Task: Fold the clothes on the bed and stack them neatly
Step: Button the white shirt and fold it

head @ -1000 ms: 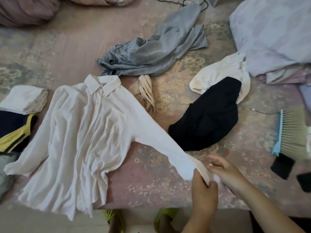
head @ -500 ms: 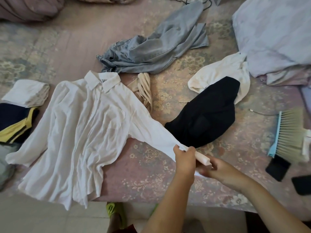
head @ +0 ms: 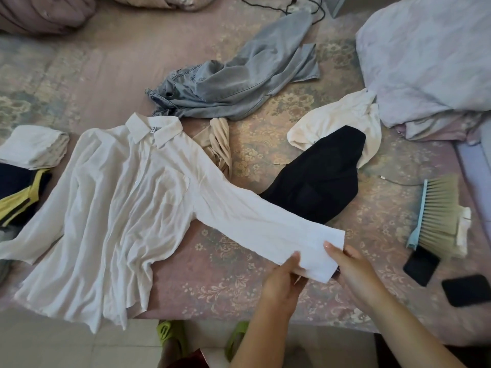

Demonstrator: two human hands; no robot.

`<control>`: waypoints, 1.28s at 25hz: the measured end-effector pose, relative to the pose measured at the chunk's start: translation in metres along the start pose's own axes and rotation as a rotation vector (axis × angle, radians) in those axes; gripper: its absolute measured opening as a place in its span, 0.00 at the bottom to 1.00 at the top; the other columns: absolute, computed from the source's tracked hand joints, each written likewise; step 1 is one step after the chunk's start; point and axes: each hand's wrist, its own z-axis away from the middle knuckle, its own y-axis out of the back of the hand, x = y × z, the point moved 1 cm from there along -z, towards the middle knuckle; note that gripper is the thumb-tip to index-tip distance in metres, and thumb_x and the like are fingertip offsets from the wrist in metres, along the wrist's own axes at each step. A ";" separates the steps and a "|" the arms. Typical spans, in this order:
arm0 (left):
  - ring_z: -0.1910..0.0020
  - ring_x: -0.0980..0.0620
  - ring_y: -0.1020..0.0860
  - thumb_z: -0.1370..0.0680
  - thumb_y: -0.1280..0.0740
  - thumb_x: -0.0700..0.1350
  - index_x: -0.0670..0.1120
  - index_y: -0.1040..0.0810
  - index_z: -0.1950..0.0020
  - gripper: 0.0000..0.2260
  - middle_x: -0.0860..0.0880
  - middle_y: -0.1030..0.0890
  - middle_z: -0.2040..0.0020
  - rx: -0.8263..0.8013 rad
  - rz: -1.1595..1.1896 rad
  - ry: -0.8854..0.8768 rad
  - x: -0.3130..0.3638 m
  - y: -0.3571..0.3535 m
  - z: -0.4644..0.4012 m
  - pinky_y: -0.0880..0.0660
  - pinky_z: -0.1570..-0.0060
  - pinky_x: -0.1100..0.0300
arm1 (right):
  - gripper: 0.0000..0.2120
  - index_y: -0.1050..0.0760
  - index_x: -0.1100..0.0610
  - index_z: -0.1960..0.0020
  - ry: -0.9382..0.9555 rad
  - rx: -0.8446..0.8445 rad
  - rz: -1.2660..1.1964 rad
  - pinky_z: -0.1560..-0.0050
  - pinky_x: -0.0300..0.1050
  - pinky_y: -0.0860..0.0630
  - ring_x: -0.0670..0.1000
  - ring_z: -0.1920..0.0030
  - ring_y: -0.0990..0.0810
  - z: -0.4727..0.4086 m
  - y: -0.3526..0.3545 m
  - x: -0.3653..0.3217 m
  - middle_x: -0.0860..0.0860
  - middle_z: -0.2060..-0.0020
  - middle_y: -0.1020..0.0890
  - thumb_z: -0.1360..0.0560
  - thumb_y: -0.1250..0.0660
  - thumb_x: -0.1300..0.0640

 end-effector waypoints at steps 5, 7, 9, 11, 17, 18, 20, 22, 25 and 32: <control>0.46 0.42 0.17 0.17 0.34 0.42 0.39 0.24 0.37 0.11 0.41 0.16 0.46 0.077 -0.072 -0.067 -0.018 -0.004 0.005 0.20 0.41 0.45 | 0.09 0.19 0.58 0.42 0.012 0.130 -0.013 0.44 0.55 0.20 0.56 0.49 0.15 -0.006 0.009 -0.012 0.55 0.49 0.14 0.17 0.36 0.56; 0.45 0.42 0.17 0.16 0.35 0.48 0.40 0.24 0.37 0.13 0.42 0.15 0.45 0.072 -0.068 -0.079 -0.021 -0.004 0.006 0.20 0.43 0.46 | 0.07 0.20 0.59 0.43 0.021 0.129 -0.013 0.45 0.55 0.19 0.57 0.48 0.16 -0.006 0.008 -0.018 0.56 0.49 0.15 0.18 0.34 0.60; 0.43 0.42 0.18 0.17 0.35 0.50 0.43 0.24 0.36 0.13 0.42 0.16 0.43 0.027 -0.048 -0.084 -0.024 -0.007 0.007 0.20 0.42 0.46 | 0.05 0.19 0.61 0.46 0.049 0.154 0.047 0.47 0.55 0.19 0.57 0.50 0.16 -0.009 0.009 -0.023 0.58 0.50 0.14 0.19 0.32 0.61; 0.43 0.41 0.18 0.18 0.33 0.43 0.42 0.24 0.35 0.12 0.41 0.17 0.42 0.004 -0.029 -0.087 -0.026 -0.012 0.008 0.21 0.40 0.45 | 0.05 0.20 0.63 0.49 0.095 0.174 0.088 0.50 0.55 0.18 0.58 0.52 0.16 -0.010 0.010 -0.027 0.60 0.52 0.15 0.20 0.30 0.60; 0.44 0.38 0.19 0.23 0.30 0.31 0.37 0.22 0.40 0.12 0.39 0.16 0.46 0.056 0.002 0.026 -0.041 -0.030 0.011 0.21 0.40 0.45 | 0.06 0.20 0.61 0.48 0.073 0.174 0.175 0.49 0.55 0.17 0.56 0.53 0.16 -0.015 0.031 -0.027 0.57 0.54 0.15 0.19 0.31 0.59; 0.44 0.38 0.19 0.22 0.30 0.32 0.37 0.23 0.39 0.12 0.39 0.16 0.46 0.051 0.004 0.055 -0.043 -0.032 0.009 0.20 0.41 0.46 | 0.05 0.20 0.61 0.46 0.051 0.157 0.211 0.48 0.56 0.17 0.57 0.52 0.16 -0.019 0.039 -0.029 0.58 0.53 0.15 0.19 0.32 0.62; 0.45 0.39 0.19 0.21 0.32 0.32 0.39 0.23 0.38 0.13 0.39 0.17 0.44 0.065 0.007 0.128 -0.040 -0.035 0.002 0.19 0.47 0.50 | 0.07 0.21 0.62 0.44 0.037 0.143 0.253 0.48 0.57 0.18 0.59 0.52 0.16 -0.023 0.057 -0.033 0.60 0.51 0.15 0.20 0.33 0.67; 0.48 0.41 0.19 0.21 0.33 0.31 0.40 0.24 0.36 0.13 0.39 0.17 0.43 0.061 -0.002 0.163 -0.037 -0.043 -0.006 0.19 0.55 0.54 | 0.12 0.22 0.60 0.42 0.068 0.158 0.305 0.53 0.55 0.18 0.60 0.53 0.18 -0.025 0.068 -0.037 0.60 0.49 0.16 0.22 0.33 0.72; 0.57 0.42 0.20 0.22 0.32 0.29 0.38 0.23 0.38 0.14 0.37 0.17 0.46 0.024 -0.048 0.172 -0.033 -0.050 -0.017 0.20 0.62 0.54 | 0.12 0.20 0.62 0.45 0.095 0.124 0.527 0.54 0.56 0.20 0.62 0.56 0.21 -0.034 0.071 -0.038 0.61 0.50 0.20 0.21 0.37 0.74; 0.41 0.34 0.23 0.26 0.30 0.24 0.40 0.37 0.41 0.22 0.35 0.28 0.36 0.080 0.365 0.110 -0.003 -0.048 -0.064 0.18 0.61 0.45 | 0.10 0.19 0.69 0.45 -0.075 0.116 0.528 0.45 0.59 0.20 0.60 0.59 0.21 -0.057 0.052 -0.037 0.65 0.53 0.20 0.20 0.38 0.72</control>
